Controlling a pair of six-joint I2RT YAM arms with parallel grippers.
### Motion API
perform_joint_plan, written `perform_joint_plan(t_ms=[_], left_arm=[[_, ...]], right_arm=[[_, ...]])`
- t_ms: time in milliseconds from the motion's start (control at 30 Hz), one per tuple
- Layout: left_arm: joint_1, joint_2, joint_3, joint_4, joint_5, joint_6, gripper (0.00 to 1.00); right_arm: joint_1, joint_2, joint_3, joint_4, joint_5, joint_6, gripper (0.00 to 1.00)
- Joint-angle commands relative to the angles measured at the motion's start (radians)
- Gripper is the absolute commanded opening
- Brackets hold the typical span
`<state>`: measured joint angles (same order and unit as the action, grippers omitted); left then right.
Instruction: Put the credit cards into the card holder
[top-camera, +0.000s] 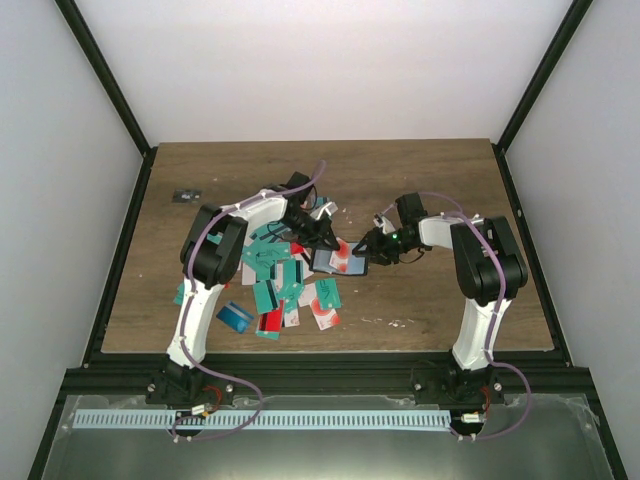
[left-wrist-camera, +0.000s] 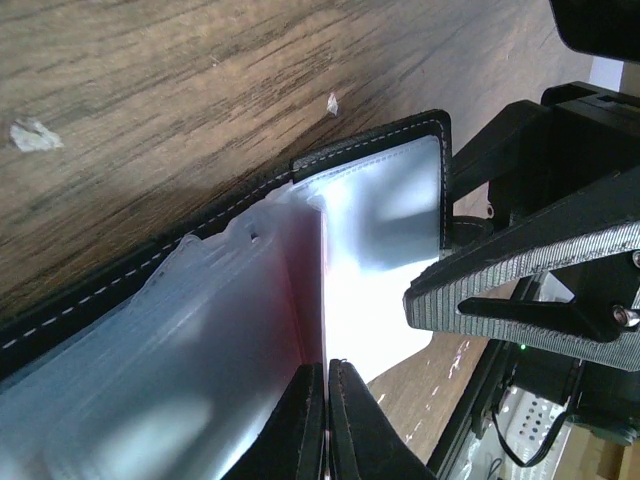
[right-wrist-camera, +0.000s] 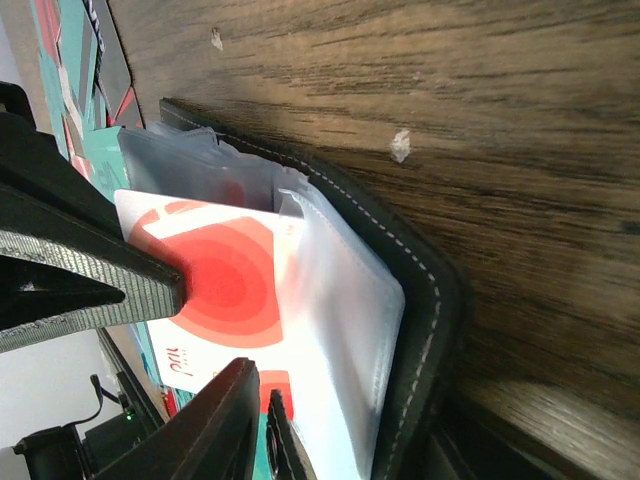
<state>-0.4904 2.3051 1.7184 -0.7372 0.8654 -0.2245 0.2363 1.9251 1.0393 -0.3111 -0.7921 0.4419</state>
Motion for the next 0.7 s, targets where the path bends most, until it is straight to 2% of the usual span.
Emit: perform_joint_plan(t_ms=[0,233,667], left_arm=[[-0.002,0.01,-0.019,0.027,0.045,0.036,0.04],[-0.002,0.018,-0.044,0.065,0.041,0.004,0.04],[-0.004,0.006,-0.125,0.265,0.082,-0.149,0.04]], right_arm=[[-0.01,0.055,-0.01,-0.066,0.159,-0.039,0.39],[-0.021,0.034,0.01,-0.09,0.162,-0.054,0.42],[-0.027,0.016,-0.004,-0.091,0.162,-0.047,0.44]])
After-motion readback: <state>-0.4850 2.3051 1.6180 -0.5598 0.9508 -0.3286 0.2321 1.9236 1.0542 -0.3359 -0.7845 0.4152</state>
